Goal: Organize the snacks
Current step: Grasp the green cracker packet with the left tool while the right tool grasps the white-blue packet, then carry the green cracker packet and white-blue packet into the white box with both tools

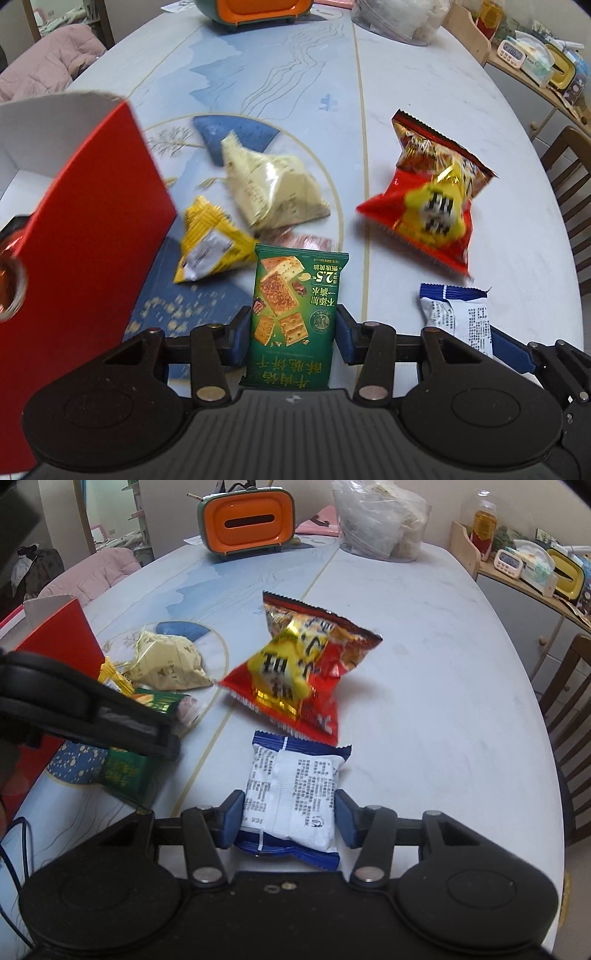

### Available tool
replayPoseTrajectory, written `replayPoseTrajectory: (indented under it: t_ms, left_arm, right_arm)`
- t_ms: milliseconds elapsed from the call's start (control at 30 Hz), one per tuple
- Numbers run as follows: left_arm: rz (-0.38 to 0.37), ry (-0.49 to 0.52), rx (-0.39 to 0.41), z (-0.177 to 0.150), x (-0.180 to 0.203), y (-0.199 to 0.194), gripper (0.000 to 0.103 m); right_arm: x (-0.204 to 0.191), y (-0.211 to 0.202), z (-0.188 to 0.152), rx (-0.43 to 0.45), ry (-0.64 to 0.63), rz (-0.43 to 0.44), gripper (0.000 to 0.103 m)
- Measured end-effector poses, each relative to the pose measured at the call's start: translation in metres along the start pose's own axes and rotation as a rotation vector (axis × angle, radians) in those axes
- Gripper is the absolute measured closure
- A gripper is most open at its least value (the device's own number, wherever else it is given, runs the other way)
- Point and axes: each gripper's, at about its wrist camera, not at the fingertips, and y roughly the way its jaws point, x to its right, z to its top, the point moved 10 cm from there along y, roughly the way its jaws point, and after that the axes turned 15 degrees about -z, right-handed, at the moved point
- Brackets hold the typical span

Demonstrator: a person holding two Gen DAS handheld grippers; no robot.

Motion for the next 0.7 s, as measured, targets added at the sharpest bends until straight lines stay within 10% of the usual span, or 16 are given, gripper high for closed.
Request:
replayPoseTrajectory:
  t_ms: [700]
  left_arm:
    - [-0.121,0.017,0.066,-0.034,-0.004,-0.114,0.058]
  right_arm:
    - [-0.011,-0.11,0.001,0.084,-0.001,0.092,0.053]
